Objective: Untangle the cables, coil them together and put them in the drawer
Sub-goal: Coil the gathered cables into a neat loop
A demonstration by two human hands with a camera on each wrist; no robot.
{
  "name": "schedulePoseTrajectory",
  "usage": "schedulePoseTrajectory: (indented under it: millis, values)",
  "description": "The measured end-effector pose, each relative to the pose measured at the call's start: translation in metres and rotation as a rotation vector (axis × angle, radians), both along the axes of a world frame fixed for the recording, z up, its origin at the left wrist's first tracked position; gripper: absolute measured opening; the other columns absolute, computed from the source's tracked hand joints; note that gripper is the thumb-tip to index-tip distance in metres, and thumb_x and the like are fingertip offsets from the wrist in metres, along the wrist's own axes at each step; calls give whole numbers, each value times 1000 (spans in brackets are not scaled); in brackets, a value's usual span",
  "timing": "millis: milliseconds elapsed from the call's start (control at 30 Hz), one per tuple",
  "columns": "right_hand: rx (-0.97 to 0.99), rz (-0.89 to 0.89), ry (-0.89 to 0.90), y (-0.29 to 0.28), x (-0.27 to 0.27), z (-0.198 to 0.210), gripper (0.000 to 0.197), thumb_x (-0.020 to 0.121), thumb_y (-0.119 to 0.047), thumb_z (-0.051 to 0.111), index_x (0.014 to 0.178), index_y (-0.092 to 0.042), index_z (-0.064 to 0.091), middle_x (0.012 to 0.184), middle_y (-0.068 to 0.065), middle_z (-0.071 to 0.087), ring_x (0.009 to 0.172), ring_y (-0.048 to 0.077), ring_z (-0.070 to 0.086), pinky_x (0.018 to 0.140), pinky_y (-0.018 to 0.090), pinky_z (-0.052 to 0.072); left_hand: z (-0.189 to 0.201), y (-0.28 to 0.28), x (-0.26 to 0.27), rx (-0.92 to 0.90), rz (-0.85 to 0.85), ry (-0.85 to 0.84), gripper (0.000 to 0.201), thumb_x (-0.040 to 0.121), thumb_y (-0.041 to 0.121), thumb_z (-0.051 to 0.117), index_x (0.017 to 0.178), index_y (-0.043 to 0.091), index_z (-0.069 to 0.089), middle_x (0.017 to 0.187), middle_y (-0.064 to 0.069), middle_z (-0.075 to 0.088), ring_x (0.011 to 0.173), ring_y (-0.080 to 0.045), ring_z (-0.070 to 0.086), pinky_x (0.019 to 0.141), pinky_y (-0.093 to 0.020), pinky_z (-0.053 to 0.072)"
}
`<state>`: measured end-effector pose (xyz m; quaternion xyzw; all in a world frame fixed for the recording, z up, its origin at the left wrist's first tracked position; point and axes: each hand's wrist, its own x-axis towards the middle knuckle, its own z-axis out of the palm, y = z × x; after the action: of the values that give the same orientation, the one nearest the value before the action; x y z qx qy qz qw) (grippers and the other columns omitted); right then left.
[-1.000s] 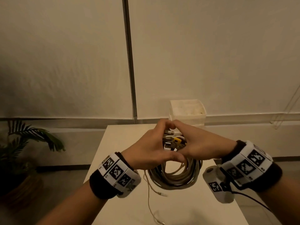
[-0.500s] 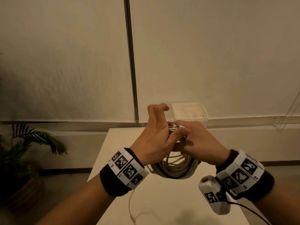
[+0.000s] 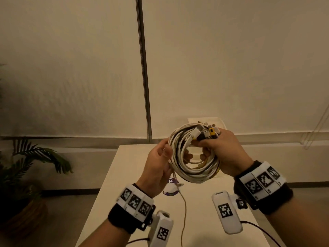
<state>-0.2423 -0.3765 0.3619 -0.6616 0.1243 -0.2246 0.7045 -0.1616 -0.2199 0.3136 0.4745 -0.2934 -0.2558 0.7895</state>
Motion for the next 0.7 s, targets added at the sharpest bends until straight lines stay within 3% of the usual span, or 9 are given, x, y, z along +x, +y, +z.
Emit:
schedulePoseTrajectory:
  millis: [67,167,300,367,500,600,700]
  values:
    - [86,-60,-24,6,4,-7,25,70,9,73,93,1,68,63,10,63,46,20,44,44,29,45,-2,-10,-11,-40,125,7,104,54,63,83,134,6,50,118,-21,66,99,-38,67,86,-47,57]
    - [89,-128,-69,17,4,-19,24,73,11,68,93,-1,68,68,9,67,49,21,48,45,30,45,-4,-20,-21,-21,262,-30,98,49,53,91,131,16,52,115,-11,70,103,-33,68,76,-42,59]
    - [34,-212,-143,24,-5,-32,32,75,13,62,99,-7,67,88,12,74,77,36,68,69,49,57,-5,-23,-20,45,327,-147,83,51,29,95,122,28,53,111,-1,70,101,-22,70,77,-44,60]
    - [10,-250,-170,29,-9,-39,32,77,12,62,100,-10,67,90,10,73,82,35,68,71,49,57,-3,-24,-18,80,352,-224,73,55,28,91,119,27,55,106,0,70,94,-19,71,72,-42,61]
    - [-28,-256,-196,34,-17,-42,22,79,-2,72,98,-12,66,82,9,71,63,22,61,57,34,53,0,-24,-17,91,395,-248,50,64,30,83,109,23,60,88,-6,71,64,-17,66,54,-28,55]
    - [-42,-200,-166,32,-23,-35,26,77,-2,75,99,-11,65,81,14,71,65,27,64,60,36,56,1,-20,-11,129,401,-329,52,62,41,80,108,25,61,89,0,72,69,-12,66,58,-27,53]
    - [-158,-51,-27,19,-29,-23,39,71,-5,81,104,-15,62,87,13,72,76,31,72,70,42,60,8,-11,0,183,355,-382,49,63,35,81,107,21,62,86,1,72,68,-11,67,54,-26,53]
